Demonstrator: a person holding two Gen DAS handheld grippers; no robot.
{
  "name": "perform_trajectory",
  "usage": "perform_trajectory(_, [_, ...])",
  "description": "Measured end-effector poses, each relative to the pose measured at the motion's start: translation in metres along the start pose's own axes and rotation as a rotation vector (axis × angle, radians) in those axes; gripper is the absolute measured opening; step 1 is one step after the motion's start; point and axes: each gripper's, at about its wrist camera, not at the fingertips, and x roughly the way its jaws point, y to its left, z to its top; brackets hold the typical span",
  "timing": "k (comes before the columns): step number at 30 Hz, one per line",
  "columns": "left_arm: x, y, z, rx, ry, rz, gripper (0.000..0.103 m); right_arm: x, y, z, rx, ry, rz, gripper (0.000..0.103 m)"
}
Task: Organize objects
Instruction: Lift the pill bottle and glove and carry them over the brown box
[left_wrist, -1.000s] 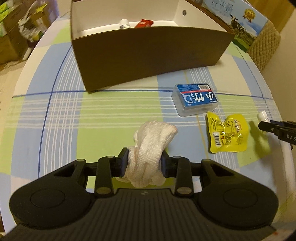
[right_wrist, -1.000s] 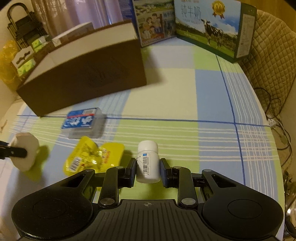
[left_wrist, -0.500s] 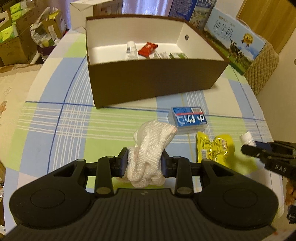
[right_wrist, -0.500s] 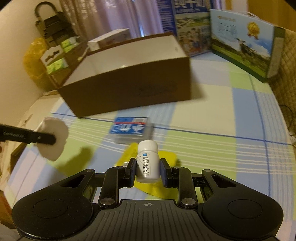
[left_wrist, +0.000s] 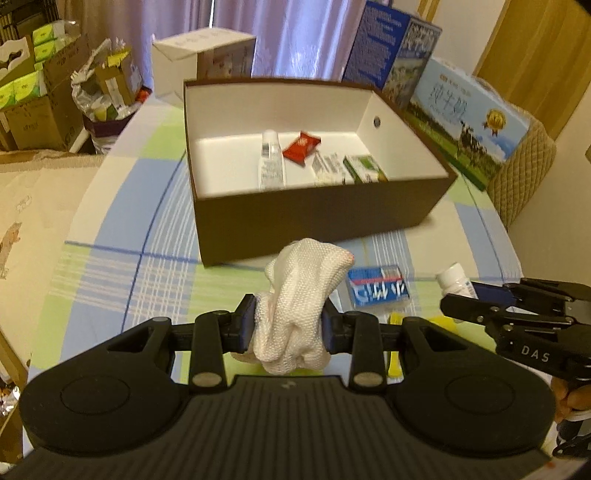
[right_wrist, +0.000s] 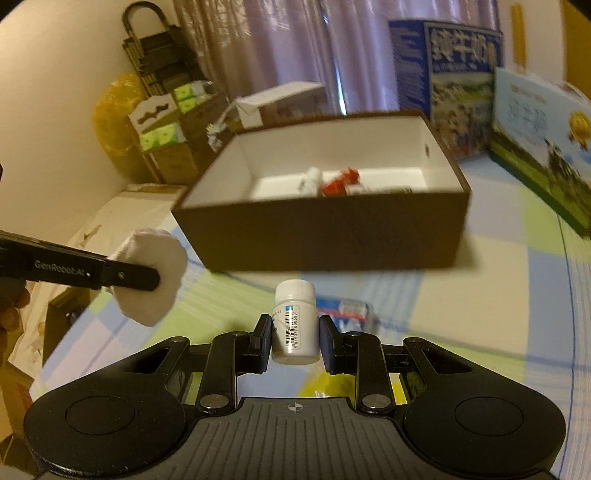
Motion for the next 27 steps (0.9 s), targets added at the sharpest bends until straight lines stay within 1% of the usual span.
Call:
perform_trajectory(9, [-0.002,0.007,0.045,0.003,-0.083,0.005,0.03,0.017,0.012,0.056,-0.03,-0.081,0.024,0.024])
perform_trajectory(17, [0.017,0.01,0.093,0.012,-0.14,0.015,0.03,0.05,0.01,0.102,-0.04,-0.104,0.028,0.024])
perform_trajectory(22, [0.045,0.011,0.121,0.017,-0.129,0.029,0.031,0.076,0.002,0.124,-0.047,-0.103,0.018,0.024])
perform_trajectory(27, [0.081,0.019,0.139,0.001,-0.08,0.057,0.031,0.102,-0.011,0.141,-0.042,-0.082,0.002,0.024])
